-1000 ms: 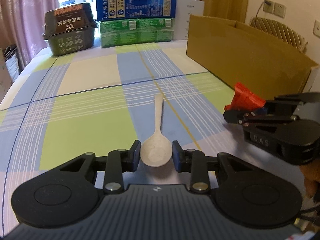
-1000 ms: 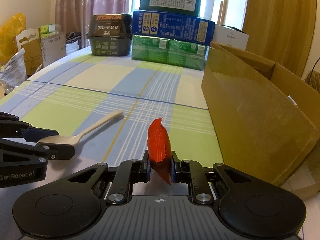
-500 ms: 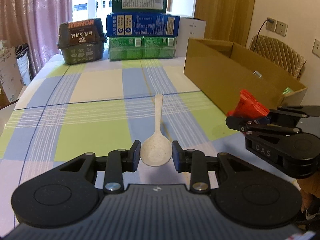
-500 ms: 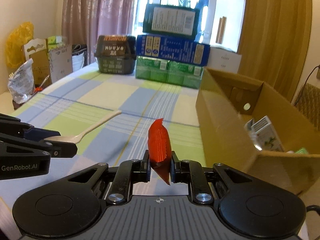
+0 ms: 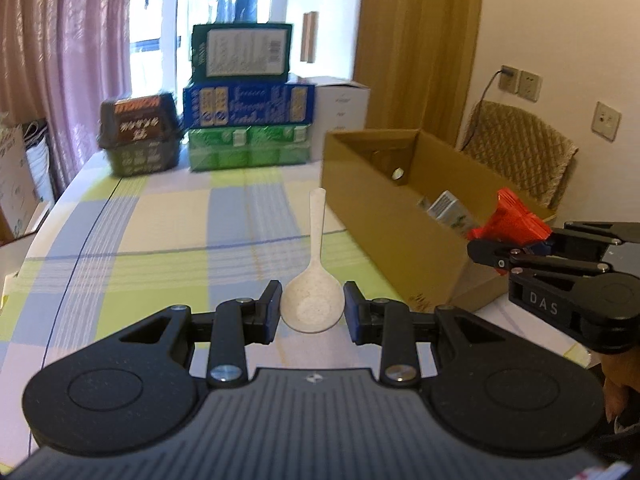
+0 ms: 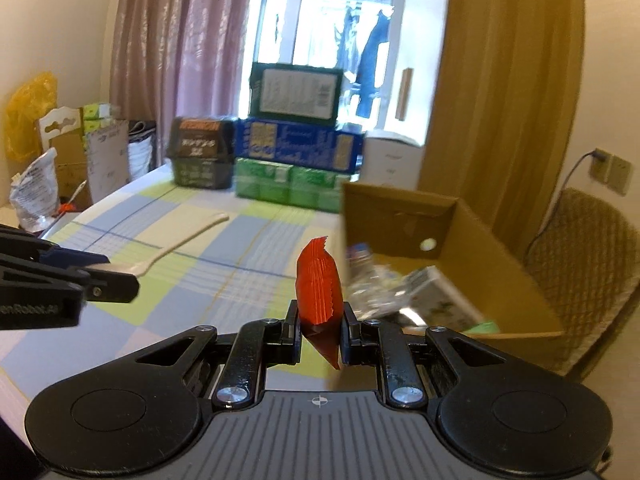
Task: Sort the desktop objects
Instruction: 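Carry the spoon and red candy over the cardboard box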
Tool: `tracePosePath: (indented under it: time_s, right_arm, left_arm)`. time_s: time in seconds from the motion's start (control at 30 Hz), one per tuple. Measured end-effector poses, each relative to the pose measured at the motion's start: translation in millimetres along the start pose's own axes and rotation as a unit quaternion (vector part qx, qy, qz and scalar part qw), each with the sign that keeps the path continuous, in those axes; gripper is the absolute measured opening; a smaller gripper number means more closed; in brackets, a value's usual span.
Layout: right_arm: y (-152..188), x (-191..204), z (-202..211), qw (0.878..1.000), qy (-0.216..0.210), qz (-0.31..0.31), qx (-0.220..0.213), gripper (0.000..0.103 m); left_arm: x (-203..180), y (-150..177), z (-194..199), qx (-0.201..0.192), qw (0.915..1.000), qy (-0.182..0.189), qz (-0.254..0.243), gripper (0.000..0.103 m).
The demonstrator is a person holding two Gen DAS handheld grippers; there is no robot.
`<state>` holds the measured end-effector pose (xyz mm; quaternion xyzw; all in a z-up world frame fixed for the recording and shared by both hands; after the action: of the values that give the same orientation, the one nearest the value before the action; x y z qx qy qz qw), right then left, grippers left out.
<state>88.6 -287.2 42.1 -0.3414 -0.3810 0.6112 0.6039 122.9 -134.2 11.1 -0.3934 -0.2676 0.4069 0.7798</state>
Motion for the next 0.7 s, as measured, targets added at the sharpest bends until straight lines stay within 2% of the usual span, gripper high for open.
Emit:
tracePosePath:
  time_s: [0.3, 0.7]
  right_arm:
    - [-32, -66, 18, 0.999, 0.039, -0.006, -0.026, 0.014]
    - [-55, -130, -1, 0.999, 0.037, -0.026, -0.027, 0.014]
  left_arm:
    - [-55, -48, -6, -0.024, 0.9989, 0.031, -0.026, 0.027]
    - [-107, -94, -54, -0.025, 0.9973, 0.054, -0.043, 0.027]
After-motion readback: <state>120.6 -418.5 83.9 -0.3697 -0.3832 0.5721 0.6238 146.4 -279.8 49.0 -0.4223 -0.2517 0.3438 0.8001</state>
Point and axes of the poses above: each gripper's, at about its wrist camera, not at the fingertips, and z roughly against the way its jaws point, x to its left, y to its underside, the point moved 6 cm from there along -z, roughly the way its jaws point, and after that the axes turned 11 degrees about -z, right-handed, at the moved point
